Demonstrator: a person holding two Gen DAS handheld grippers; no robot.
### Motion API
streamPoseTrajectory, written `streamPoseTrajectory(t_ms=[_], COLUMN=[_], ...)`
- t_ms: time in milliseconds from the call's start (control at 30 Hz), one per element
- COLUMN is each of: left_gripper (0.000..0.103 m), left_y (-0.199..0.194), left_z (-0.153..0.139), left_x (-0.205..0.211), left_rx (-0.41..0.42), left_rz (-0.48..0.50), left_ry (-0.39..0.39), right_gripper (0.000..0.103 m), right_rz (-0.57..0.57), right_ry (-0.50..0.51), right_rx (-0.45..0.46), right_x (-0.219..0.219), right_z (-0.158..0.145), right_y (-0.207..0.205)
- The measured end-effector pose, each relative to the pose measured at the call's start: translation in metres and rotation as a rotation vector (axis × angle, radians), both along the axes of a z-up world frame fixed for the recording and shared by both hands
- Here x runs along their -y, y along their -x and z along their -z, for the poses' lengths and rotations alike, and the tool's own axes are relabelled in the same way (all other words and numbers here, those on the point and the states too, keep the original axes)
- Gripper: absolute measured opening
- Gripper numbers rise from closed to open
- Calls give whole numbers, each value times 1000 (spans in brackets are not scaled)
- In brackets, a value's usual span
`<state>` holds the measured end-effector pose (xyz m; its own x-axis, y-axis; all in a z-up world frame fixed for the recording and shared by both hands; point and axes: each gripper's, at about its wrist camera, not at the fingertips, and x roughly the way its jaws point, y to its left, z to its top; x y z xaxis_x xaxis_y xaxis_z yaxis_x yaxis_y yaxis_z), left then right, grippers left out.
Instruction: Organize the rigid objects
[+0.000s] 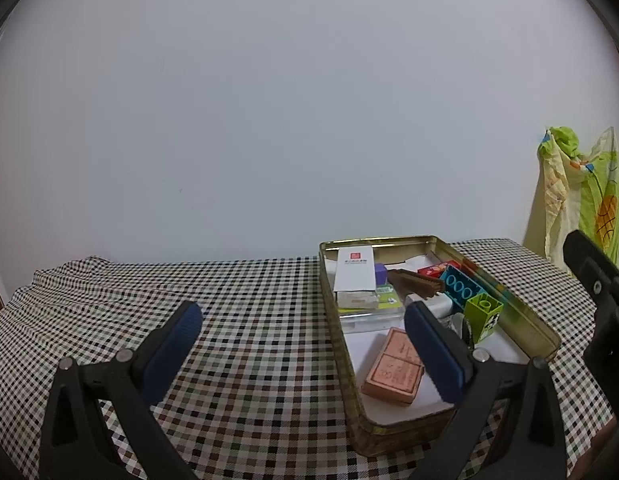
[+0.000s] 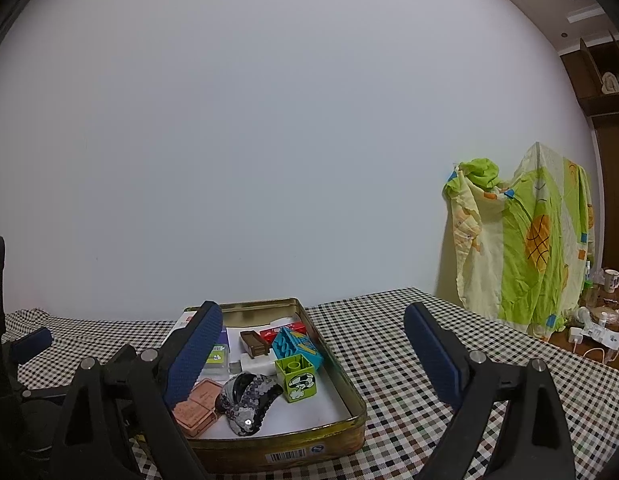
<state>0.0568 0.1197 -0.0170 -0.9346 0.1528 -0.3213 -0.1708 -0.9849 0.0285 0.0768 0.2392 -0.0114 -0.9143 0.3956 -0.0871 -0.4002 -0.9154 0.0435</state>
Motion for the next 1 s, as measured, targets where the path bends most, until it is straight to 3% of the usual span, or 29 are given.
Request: streamPoseTrajectory(t_ms=[1000], left_gripper=[102], left_y=[-1], left_z=[0], left_x=[1], left_rx=[3], left_rz=[-2], left_ry=[3], right_gripper=[94], right_rz=[-2], right_ry=[-5], right_rx=[-5], right_x=[2], right_z=[-1], right_y=[-2])
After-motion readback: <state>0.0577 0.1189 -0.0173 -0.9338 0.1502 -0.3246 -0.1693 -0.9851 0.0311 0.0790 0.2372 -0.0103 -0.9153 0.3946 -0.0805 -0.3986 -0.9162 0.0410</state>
